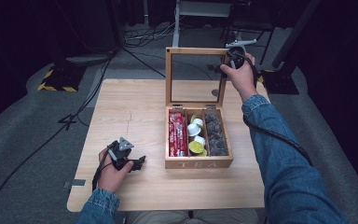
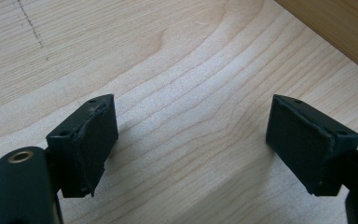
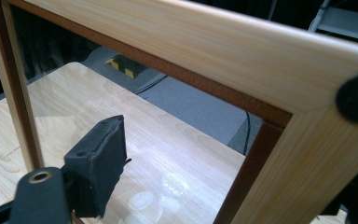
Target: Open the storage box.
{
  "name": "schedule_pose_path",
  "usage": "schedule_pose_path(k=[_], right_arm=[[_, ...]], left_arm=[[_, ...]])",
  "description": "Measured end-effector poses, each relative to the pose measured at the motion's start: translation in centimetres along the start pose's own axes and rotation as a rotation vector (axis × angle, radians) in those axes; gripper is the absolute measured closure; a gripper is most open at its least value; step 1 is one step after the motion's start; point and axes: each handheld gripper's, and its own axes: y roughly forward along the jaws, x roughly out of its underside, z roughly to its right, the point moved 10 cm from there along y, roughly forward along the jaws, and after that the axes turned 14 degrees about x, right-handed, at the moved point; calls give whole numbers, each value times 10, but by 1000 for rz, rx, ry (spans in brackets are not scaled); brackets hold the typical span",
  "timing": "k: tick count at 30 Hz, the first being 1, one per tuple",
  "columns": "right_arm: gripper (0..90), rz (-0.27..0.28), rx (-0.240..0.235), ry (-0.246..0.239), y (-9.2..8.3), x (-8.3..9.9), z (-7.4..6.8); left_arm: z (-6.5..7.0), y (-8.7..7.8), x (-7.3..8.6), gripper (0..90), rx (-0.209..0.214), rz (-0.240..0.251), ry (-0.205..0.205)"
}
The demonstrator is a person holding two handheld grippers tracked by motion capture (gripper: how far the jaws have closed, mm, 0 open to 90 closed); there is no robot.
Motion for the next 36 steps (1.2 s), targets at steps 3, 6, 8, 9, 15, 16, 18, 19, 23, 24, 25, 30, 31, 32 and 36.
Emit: schedule_pose_path(k=[3, 6, 8, 9, 15, 16, 18, 19, 23, 24, 25, 30, 31, 32, 36], right_arm=[[195, -1, 25, 5, 4, 0, 2], [184, 2, 49, 16, 5, -1, 4], [185, 1, 53, 13, 6, 0, 5], [184, 2, 53, 14, 6, 0, 5], [160, 7, 45, 29, 0, -1, 6], [155, 9, 49, 27, -2, -1, 6], [159, 11, 53, 25, -7, -1, 8], [154, 14, 48, 29, -10, -2, 9], [158, 26, 52, 34, -25, -3, 12], [158, 31, 46, 35, -30, -4, 12], [160, 40, 41, 38, -33, -5, 11], [190, 79, -1, 37, -57, -8, -1], [199, 85, -12, 35, -63, -7, -5], [208, 88, -18, 33, -66, -7, -8], [257, 102, -50, 31, -82, -2, -23]], left_arm=[[0, 1, 0, 159, -4, 4, 2], [0, 1, 0, 158, -4, 4, 2], [0, 1, 0, 158, -4, 4, 2], [0, 1, 0, 158, -4, 4, 1], [0, 1, 0, 159, -4, 4, 1], [0, 0, 0, 159, 0, -1, 0], [0, 0, 0, 159, 0, 6, -2], [0, 0, 0, 159, 3, 0, -1], [0, 1, 0, 158, -1, 5, 0], [0, 1, 0, 158, -1, 5, 0], [0, 1, 0, 158, 0, 4, 1], [0, 1, -1, 154, 0, -1, 7], [0, 1, -1, 153, 1, -1, 7], [0, 2, -1, 152, 3, -1, 5], [0, 3, -2, 151, 0, 3, 4]])
